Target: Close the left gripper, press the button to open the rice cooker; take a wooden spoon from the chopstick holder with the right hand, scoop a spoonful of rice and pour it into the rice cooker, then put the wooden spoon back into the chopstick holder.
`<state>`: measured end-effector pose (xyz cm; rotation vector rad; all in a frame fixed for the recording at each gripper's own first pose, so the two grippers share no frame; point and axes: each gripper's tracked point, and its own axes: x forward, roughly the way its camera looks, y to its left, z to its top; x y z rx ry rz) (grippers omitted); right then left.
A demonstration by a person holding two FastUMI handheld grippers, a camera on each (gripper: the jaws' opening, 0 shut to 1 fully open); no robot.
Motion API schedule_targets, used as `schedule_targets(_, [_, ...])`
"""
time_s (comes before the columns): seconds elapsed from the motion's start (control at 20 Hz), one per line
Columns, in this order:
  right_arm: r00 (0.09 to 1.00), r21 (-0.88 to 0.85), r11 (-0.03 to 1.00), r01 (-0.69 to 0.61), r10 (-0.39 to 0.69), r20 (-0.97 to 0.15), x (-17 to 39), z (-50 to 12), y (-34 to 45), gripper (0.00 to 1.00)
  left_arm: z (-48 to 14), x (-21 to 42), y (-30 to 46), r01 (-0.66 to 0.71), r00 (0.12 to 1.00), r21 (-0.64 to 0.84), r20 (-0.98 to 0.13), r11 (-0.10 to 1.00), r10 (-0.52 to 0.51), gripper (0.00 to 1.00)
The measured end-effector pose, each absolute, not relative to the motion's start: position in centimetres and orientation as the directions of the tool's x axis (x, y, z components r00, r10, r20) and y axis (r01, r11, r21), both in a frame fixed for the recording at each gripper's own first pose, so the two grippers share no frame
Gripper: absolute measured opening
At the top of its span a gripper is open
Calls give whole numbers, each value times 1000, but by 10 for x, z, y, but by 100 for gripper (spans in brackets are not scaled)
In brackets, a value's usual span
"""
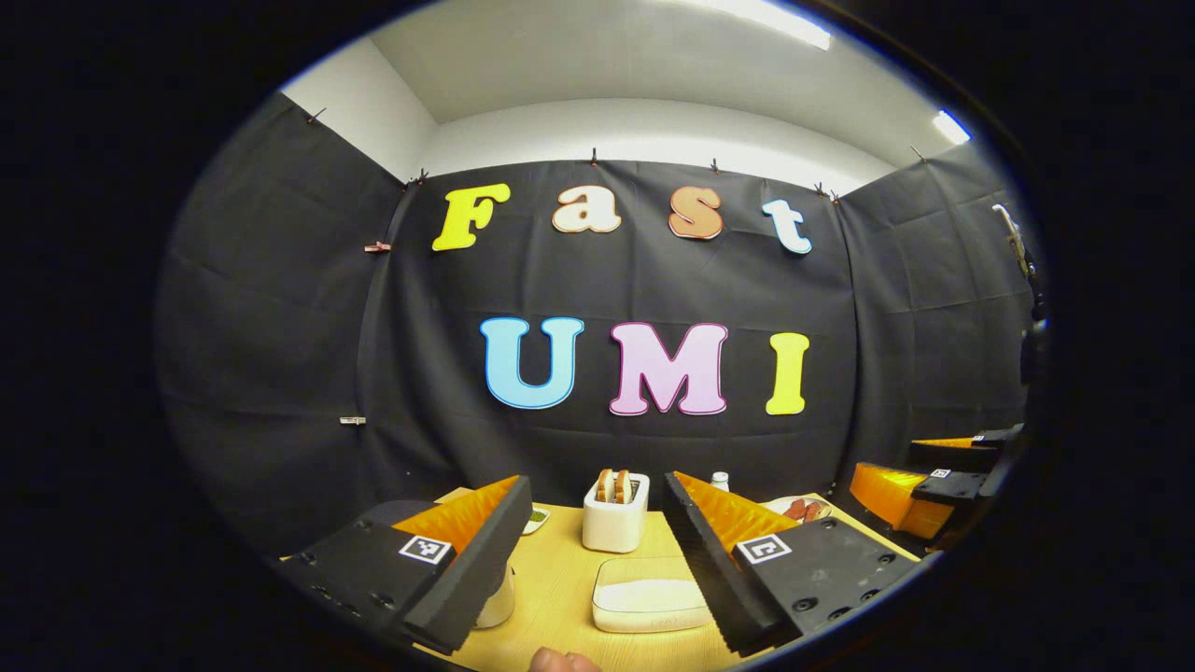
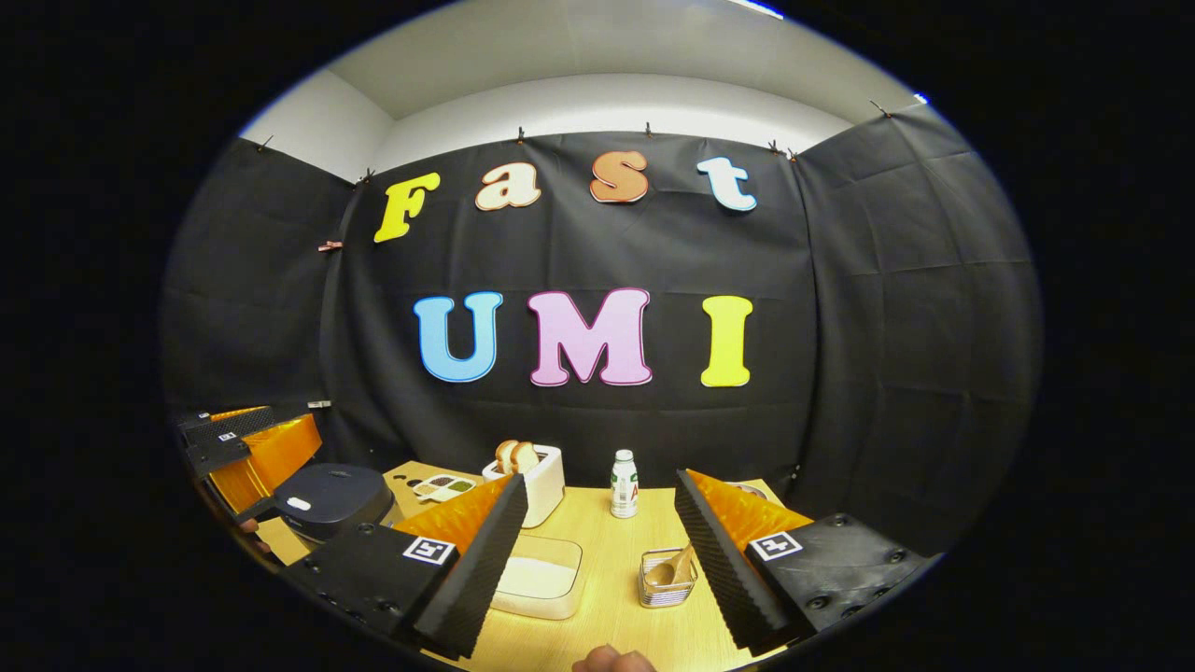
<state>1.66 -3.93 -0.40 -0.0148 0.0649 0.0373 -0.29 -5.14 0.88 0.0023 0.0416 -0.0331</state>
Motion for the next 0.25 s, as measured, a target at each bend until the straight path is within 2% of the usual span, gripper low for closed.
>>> schedule_targets(0.25, [996,-4,999,-51,50,-73,14,-5,-44,98,13,-9,-59,25,999,29,-37,999,-24,95])
